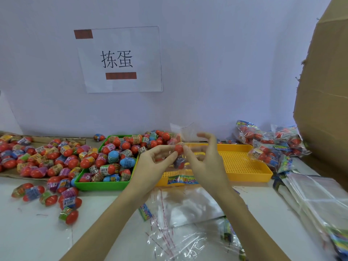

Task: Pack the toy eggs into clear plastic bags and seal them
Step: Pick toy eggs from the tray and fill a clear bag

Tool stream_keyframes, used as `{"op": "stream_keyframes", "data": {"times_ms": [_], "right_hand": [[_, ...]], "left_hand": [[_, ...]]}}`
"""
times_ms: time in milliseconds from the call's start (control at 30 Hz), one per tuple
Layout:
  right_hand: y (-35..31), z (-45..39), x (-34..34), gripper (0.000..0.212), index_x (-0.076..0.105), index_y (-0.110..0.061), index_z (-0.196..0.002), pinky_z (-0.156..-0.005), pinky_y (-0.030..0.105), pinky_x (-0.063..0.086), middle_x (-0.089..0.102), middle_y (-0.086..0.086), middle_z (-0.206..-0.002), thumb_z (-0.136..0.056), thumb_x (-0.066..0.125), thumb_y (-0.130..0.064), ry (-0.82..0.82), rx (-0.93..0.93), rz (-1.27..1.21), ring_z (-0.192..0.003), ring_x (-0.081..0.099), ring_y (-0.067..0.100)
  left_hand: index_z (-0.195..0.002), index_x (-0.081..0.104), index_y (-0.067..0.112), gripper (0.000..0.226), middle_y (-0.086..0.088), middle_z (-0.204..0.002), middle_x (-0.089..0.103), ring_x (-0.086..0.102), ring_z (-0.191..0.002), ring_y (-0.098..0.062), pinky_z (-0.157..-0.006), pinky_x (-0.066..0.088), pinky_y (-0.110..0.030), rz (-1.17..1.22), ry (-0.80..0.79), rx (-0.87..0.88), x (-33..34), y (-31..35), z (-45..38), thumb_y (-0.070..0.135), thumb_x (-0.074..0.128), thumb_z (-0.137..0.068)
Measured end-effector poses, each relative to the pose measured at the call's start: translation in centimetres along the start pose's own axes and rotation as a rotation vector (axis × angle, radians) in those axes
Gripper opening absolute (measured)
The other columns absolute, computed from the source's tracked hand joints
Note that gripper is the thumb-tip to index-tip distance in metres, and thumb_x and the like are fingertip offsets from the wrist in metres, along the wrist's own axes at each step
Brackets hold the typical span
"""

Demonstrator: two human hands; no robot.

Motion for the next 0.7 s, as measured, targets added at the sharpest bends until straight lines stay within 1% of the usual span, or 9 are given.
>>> {"op": "stream_keyframes", "data": {"times_ms": [67, 100, 167, 233, 333, 400, 533, 633, 700], "right_hand": [[-1.7, 0.2, -0.4, 0.065, 0.035, -0.039, -0.149, -0.077, 0.013, 0.057, 0.056, -0.004, -0.127, -0.096, 0.073, -0.042, 0.050, -0.178, 0.175, -0.102, 0.064, -0.004], [-2.6, 0.4, -0.6, 0.069, 0.033, -0.039, -0.153, -0.084, 0.008, 0.052, 0.050, -0.005, -0.134, -0.096, 0.073, -0.043, 0.075, -0.266, 0.233, -0.112, 0.056, -0.008], [-4.0, 0.6, -0.9, 0.064, 0.042, -0.035, -0.153, -0.101, 0.014, 0.047, 0.046, -0.004, -0.143, -0.097, 0.073, -0.042, 0.106, -0.392, 0.313, -0.129, 0.048, 0.000], [-4.6, 0.6, -1.2, 0.050, 0.057, -0.027, -0.143, -0.112, 0.021, 0.042, 0.049, -0.003, -0.148, -0.098, 0.073, -0.039, 0.104, -0.432, 0.360, -0.138, 0.047, 0.011], [-5.6, 0.9, -0.8, 0.032, 0.070, -0.019, -0.128, -0.117, 0.035, 0.040, 0.051, -0.002, -0.155, -0.098, 0.074, -0.032, 0.063, -0.543, 0.480, -0.145, 0.045, 0.016], [-6.3, 1.4, -0.6, 0.019, 0.078, -0.018, -0.110, -0.119, 0.040, 0.038, 0.049, 0.002, -0.158, -0.096, 0.077, -0.032, 0.069, -0.637, 0.584, -0.149, 0.042, 0.022], [-7.7, 2.1, -1.2, 0.013, 0.083, -0.019, -0.092, -0.107, 0.046, 0.045, 0.060, 0.005, -0.145, -0.090, 0.084, -0.032, 0.156, -0.734, 0.649, -0.137, 0.049, 0.028], [-8.7, 2.7, -1.3, 0.010, 0.084, -0.020, -0.090, -0.091, 0.042, 0.047, 0.071, 0.000, -0.120, -0.090, 0.084, -0.031, 0.223, -0.819, 0.694, -0.116, 0.059, 0.027], [-8.7, 2.7, -0.7, 0.009, 0.083, -0.018, -0.091, -0.086, 0.041, 0.049, 0.073, -0.003, -0.107, -0.092, 0.082, -0.027, 0.168, -0.818, 0.664, -0.104, 0.063, 0.025]], "left_hand": [[-0.111, 0.081, 0.025, 0.020, -0.002, -0.106, 0.082, 0.078, -0.100, -0.022, -0.080, 0.063, -0.027, 0.002, 0.008, -0.004, -0.3, 0.0, -0.1, 0.026, 0.079, -0.092], [-0.112, 0.080, 0.024, 0.021, 0.000, -0.108, 0.082, 0.078, -0.102, -0.020, -0.080, 0.063, -0.026, -0.012, 0.012, -0.002, -0.5, 0.1, -0.2, 0.027, 0.079, -0.091], [-0.115, 0.079, 0.023, 0.021, 0.002, -0.111, 0.081, 0.078, -0.101, -0.017, -0.080, 0.062, -0.023, -0.045, -0.004, 0.015, -0.6, 0.4, -0.3, 0.022, 0.078, -0.094], [-0.119, 0.078, 0.021, 0.022, 0.003, -0.113, 0.081, 0.079, -0.097, -0.018, -0.080, 0.062, -0.023, -0.061, -0.041, 0.035, -0.3, 0.7, -0.3, 0.017, 0.076, -0.097], [-0.121, 0.076, 0.024, 0.025, 0.008, -0.116, 0.079, 0.076, -0.103, -0.011, -0.083, 0.059, -0.019, -0.137, -0.066, 0.074, -0.1, 1.1, -0.2, 0.015, 0.077, -0.097], [-0.121, 0.076, 0.025, 0.026, 0.009, -0.116, 0.079, 0.076, -0.104, -0.009, -0.083, 0.058, -0.017, -0.161, -0.075, 0.083, 0.0, 1.2, -0.2, 0.015, 0.076, -0.098], [-0.120, 0.076, 0.023, 0.024, 0.009, -0.114, 0.079, 0.076, -0.104, -0.010, -0.082, 0.059, -0.019, -0.148, -0.069, 0.102, -0.2, 1.2, -0.3, 0.014, 0.075, -0.098], [-0.121, 0.077, 0.024, 0.022, 0.006, -0.114, 0.080, 0.076, -0.105, -0.015, -0.087, 0.062, -0.028, -0.148, -0.066, 0.098, -0.3, 1.0, -0.5, 0.019, 0.074, -0.099], [-0.121, 0.077, 0.024, 0.021, 0.006, -0.113, 0.080, 0.076, -0.104, -0.014, -0.088, 0.063, -0.029, -0.161, -0.060, 0.107, -0.4, 1.1, -0.5, 0.021, 0.073, -0.100]]}}
Point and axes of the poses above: each hand's wrist, its own z-axis away from the middle knuckle, its own x-axis out of the palm, y = z × x, the point moved 10 cm from there along -z, towards the middle knuckle
